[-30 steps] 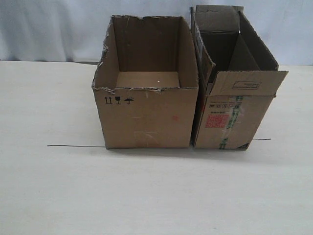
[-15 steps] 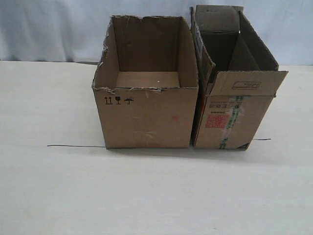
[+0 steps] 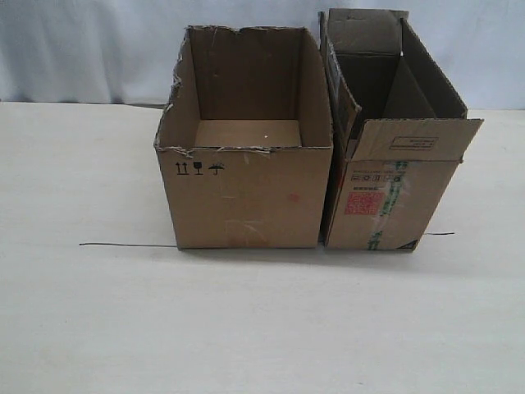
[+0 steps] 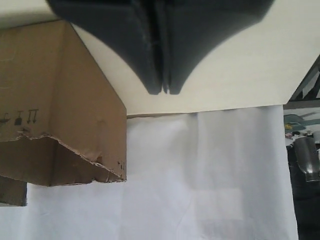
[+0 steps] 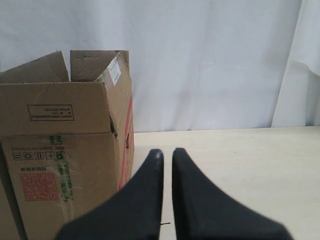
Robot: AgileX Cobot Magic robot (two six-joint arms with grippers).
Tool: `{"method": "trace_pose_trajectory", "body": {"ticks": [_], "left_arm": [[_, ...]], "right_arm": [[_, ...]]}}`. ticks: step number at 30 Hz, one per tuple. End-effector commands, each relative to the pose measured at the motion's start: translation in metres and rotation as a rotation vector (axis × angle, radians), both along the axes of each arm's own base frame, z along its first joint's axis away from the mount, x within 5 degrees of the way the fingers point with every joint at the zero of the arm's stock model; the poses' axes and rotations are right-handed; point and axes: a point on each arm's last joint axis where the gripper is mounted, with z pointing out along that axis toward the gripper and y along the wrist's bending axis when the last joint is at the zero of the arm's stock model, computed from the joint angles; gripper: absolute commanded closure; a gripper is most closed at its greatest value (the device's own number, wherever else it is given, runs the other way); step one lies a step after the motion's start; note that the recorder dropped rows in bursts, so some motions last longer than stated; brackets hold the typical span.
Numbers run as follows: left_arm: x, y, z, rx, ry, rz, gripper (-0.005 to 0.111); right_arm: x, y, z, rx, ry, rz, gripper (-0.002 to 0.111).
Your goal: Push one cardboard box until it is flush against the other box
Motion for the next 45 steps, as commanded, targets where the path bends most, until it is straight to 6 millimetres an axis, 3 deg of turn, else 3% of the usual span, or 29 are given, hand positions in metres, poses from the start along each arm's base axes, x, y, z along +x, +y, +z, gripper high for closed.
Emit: {"method": "trace_pose_trajectory", "body": {"ticks": [1, 45], "left_arm": [[-0.0001, 0.0002, 0.0012, 0.022, -0.024, 0.001, 0.107], [0.0000, 0.0004, 0.0012, 0.051, -0.029, 0.003, 0.107]], "right_arm": [[-0.0001, 0.0003, -0.0013, 0.006, 0.004, 0.005, 0.103], [-0.0001, 0.0003, -0.0013, 0.006, 0.004, 0.005, 0.103]]}}
